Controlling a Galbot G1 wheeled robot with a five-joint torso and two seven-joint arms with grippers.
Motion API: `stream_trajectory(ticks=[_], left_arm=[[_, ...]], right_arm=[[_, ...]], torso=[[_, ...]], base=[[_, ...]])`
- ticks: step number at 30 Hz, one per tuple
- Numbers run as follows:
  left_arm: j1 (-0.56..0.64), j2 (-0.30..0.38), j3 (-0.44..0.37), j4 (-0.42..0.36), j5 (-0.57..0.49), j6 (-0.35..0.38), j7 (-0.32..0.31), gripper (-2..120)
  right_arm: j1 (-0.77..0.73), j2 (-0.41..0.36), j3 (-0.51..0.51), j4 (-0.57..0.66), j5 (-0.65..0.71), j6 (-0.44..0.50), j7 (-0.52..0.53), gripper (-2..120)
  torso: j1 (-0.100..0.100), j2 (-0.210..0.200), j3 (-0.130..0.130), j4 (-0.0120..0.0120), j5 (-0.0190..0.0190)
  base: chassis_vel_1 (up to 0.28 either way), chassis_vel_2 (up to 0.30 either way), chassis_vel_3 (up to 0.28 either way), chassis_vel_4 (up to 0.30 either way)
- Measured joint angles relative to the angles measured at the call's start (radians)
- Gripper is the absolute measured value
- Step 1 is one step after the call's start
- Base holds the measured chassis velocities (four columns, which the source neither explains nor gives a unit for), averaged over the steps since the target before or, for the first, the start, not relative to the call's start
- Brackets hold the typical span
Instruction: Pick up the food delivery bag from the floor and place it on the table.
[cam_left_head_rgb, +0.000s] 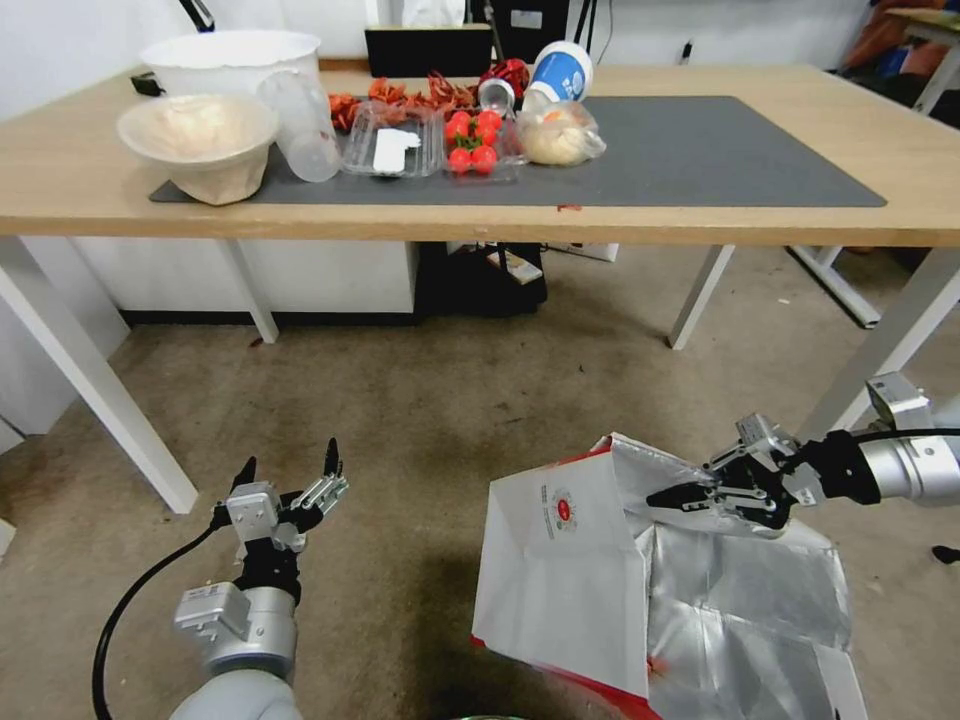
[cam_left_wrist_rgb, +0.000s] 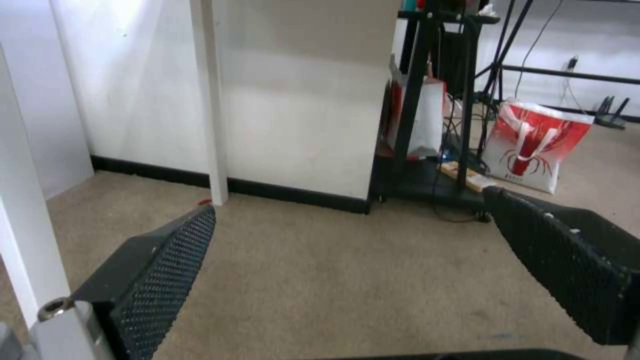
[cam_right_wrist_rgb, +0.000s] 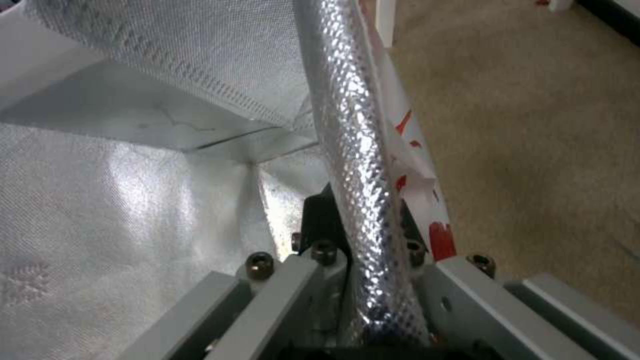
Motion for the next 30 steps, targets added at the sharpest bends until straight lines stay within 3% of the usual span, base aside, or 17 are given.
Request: stream_trajectory(ticks=[30], left_arm=[[-0.001, -0.008, 0.004, 0.007, 0.008, -0.005, -0.001, 100]], right_arm=[[-0.009, 0.000, 0.006, 0.016, -0.006, -0.001, 0.001, 0]], torso=[[0.023, 0.115, 0.093, 0.0000, 0.0000]], base=[[0.000, 0.000, 0.000, 0.000]])
